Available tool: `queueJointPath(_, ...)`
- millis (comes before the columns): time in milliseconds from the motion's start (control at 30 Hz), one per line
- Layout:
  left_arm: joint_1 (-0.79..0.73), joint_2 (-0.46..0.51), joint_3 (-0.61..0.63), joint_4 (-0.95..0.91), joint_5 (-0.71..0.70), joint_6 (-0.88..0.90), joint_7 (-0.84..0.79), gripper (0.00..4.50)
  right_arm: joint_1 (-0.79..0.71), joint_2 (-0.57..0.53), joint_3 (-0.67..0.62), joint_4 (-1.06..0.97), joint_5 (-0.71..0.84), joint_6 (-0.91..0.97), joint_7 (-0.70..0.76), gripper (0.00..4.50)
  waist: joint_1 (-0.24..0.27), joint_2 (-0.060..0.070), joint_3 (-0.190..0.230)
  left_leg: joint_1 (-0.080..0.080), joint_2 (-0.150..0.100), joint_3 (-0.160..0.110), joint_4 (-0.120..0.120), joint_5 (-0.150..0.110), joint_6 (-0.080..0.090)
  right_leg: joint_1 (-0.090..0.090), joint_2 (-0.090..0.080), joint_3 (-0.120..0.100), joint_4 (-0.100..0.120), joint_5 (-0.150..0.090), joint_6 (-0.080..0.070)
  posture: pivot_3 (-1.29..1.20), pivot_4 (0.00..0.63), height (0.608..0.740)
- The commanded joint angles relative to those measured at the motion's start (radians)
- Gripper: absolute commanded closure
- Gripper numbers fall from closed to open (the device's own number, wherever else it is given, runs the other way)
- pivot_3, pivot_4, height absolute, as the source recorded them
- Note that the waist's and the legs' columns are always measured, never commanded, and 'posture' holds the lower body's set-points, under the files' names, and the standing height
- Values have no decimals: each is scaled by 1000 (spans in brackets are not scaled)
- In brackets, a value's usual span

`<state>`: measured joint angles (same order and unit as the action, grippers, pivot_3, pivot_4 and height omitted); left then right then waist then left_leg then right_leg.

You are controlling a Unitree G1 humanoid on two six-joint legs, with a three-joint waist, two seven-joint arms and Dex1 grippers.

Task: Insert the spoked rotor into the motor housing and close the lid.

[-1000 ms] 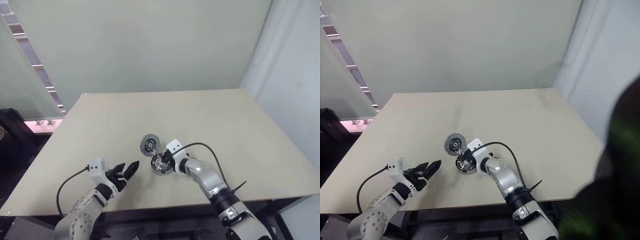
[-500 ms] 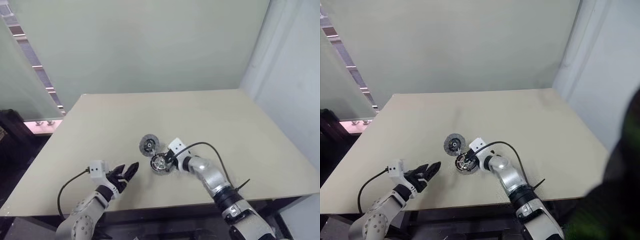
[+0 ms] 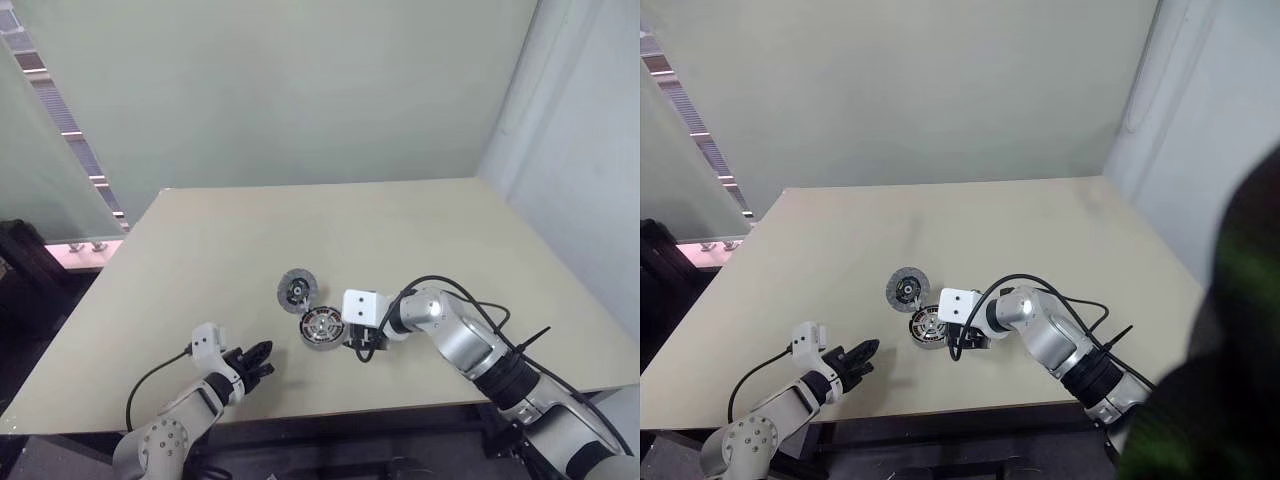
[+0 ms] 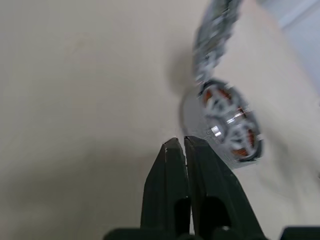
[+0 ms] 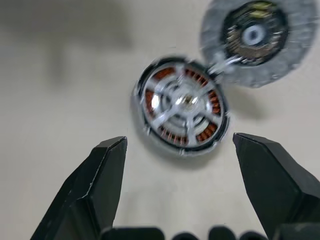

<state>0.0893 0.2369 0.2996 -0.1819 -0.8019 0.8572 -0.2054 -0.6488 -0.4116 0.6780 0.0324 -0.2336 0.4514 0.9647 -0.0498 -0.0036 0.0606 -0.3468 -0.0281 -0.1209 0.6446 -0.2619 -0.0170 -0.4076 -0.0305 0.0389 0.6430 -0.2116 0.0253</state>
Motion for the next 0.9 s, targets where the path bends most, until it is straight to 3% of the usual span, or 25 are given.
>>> queueJointPath(33, -31, -6, 15, -18, -30, 37, 21, 4464, -52, -1, 57, -33, -54, -38, 60, 773, 0, 0, 0, 0, 0, 0, 0, 0, 0, 0, 0, 0, 0, 0, 0, 0, 0, 740)
queueJointPath(300, -38, -21, 30, -18, -61, 101, 39, 4464, -134, 62, 174, 130, -189, -156, 68, 773, 0, -1, 0, 0, 0, 0, 0, 0, -1, 0, 0, 0, 0, 0, 0, 0, 0, 740)
queueJointPath(733, -14, -42, 27, -29, -41, 97, 63, 4464, -169, 154, 169, 423, -279, -312, -27, 773, 0, -1, 0, 0, -1, -1, 0, 0, -1, 0, -1, 0, 0, 1, -1, 0, 0, 740)
queueJointPath(833, -19, -42, 25, -17, -32, 92, 63, 4500, -164, 162, 166, 456, -294, -320, -41, 1375, 0, -1, 0, 1, -1, -1, 0, 0, -1, 1, -1, 0, 0, 1, -1, 0, 0, 740)
queueJointPath(900, -21, -43, 24, -15, -29, 92, 64, 4500, -158, 168, 159, 466, -297, -324, -50, 2054, 0, -1, 0, 1, -1, -1, 0, 0, -2, 1, -1, 0, 1, 1, -1, 0, 0, 740)
